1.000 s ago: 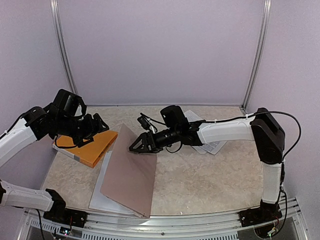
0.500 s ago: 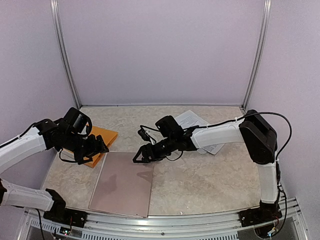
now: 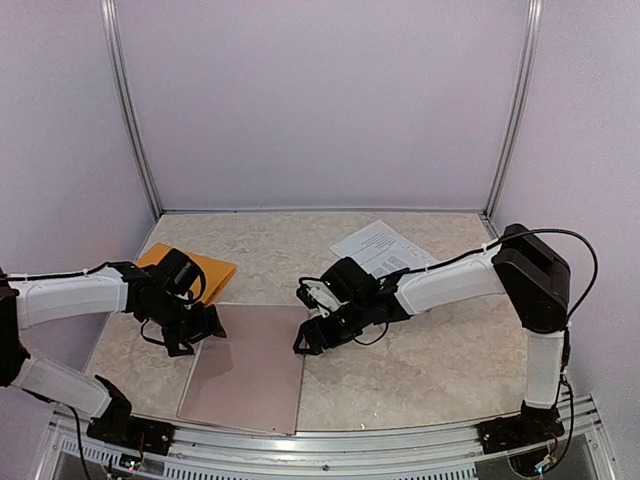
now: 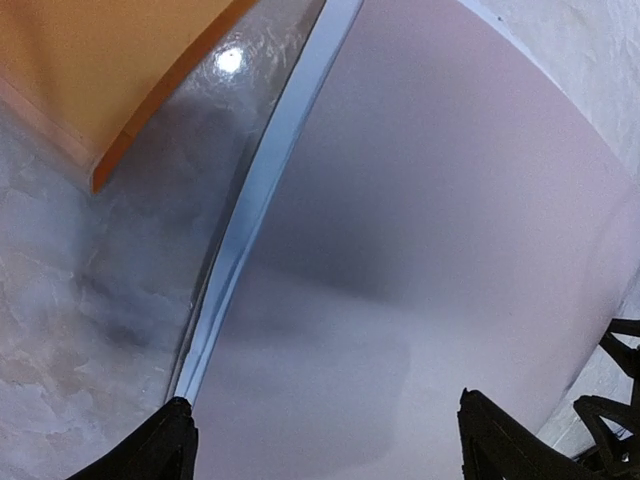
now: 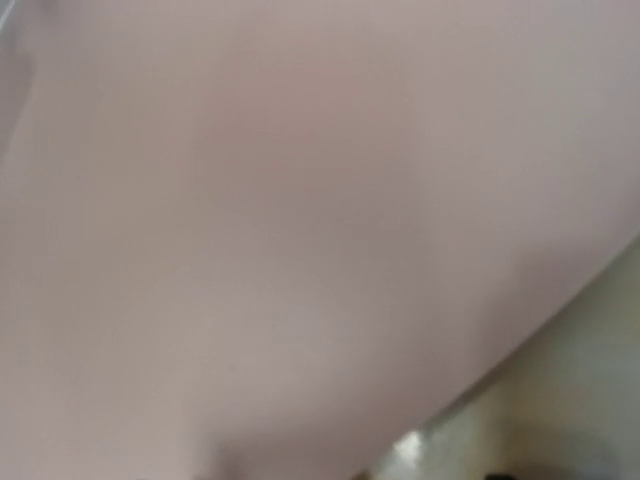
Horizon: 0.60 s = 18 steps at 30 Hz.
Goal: Put the files into the folder
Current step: Move the folder with files to the center of the board.
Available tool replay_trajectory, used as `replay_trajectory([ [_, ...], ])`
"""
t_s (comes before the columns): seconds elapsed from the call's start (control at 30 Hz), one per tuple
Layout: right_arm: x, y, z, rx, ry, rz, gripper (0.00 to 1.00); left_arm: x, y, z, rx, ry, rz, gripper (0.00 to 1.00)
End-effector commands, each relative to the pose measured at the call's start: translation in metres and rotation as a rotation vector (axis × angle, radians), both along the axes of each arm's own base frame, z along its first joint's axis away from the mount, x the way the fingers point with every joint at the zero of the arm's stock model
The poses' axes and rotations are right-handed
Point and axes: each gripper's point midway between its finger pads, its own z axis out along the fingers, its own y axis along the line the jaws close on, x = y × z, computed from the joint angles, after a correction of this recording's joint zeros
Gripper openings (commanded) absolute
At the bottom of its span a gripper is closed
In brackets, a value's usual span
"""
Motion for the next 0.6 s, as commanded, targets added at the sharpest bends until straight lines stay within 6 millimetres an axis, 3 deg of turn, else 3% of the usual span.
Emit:
replay_trajectory([
  [0.0,-0.009,-0.004,-0.013,-0.015,0.023,-0.032,0.69,0.003,-0.002,-0.019,-0.011,0.02,0.017,0.86],
  [0.23,-0.013,0.004,-0.023,0.021,0.073,-0.038,0.66,-0.005,0.011,-0.041,0.032,0.059,0.057,0.86],
  [0.57,-0.015,0.01,-0.032,0.02,0.1,-0.027,0.63,-0.009,0.022,-0.034,0.043,0.013,0.083,0.85],
])
